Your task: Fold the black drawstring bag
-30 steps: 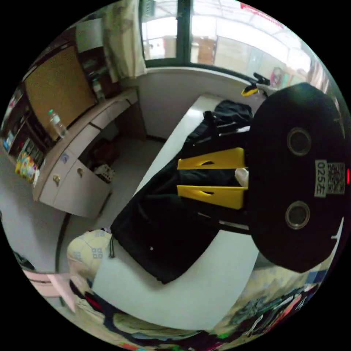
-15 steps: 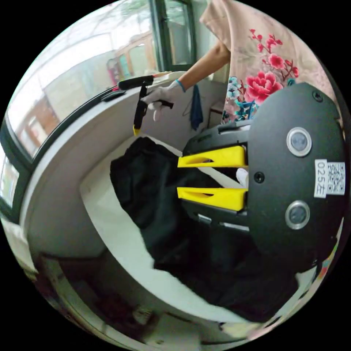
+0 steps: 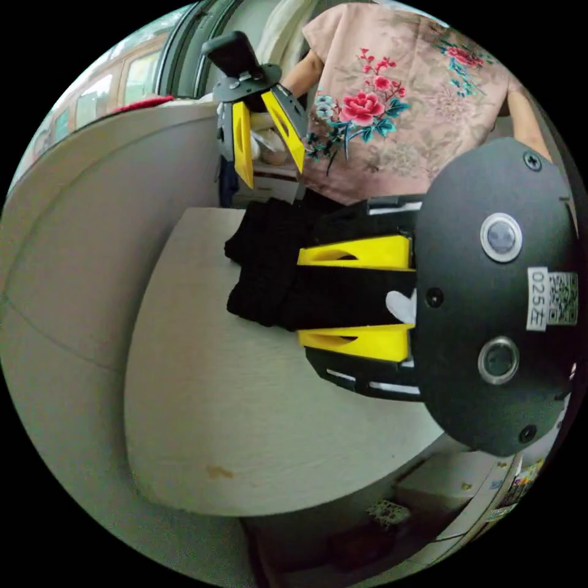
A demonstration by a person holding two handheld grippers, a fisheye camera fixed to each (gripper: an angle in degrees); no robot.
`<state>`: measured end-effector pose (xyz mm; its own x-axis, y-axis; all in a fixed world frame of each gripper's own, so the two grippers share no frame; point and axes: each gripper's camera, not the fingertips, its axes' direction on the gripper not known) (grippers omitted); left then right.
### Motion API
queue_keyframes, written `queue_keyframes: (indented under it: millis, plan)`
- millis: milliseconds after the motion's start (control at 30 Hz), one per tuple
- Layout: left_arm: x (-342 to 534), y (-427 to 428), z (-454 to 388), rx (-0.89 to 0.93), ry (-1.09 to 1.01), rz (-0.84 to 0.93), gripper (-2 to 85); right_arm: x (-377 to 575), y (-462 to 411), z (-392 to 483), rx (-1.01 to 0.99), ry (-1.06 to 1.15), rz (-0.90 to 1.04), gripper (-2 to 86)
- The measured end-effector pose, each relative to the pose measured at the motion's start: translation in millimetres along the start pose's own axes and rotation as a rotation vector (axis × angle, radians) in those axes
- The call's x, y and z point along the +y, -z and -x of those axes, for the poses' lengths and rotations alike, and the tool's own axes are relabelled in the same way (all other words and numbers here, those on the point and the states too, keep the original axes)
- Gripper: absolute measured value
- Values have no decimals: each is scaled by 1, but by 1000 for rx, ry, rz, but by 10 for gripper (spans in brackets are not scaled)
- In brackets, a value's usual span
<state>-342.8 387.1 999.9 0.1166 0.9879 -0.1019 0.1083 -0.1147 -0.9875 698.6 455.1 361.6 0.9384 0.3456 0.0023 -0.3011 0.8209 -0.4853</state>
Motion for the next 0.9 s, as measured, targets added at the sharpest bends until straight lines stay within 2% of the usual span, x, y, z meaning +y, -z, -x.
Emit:
queue_keyframes:
  millis: [133,333,500,700,833,900]
  plan:
    - [10,0,-11,7,-14,-11,30,0,1,-13,-34,-16,-13,134]
    - [87,44,-104,-128,-141,-193,8,-16,-3,-26,-116,47,10,139]
    - [134,37,-190,-249,-233,-208,4,-23,4,-7,-175,298,46,150]
    - [163,6,-242,-337,-280,-194,3,-10,12,12,-228,539,109,192]
    - [167,-17,-269,-326,-298,-173,2,4,20,17,-252,674,52,199]
    - [167,-29,-285,-373,-300,-149,2,21,20,20,-228,811,-51,206]
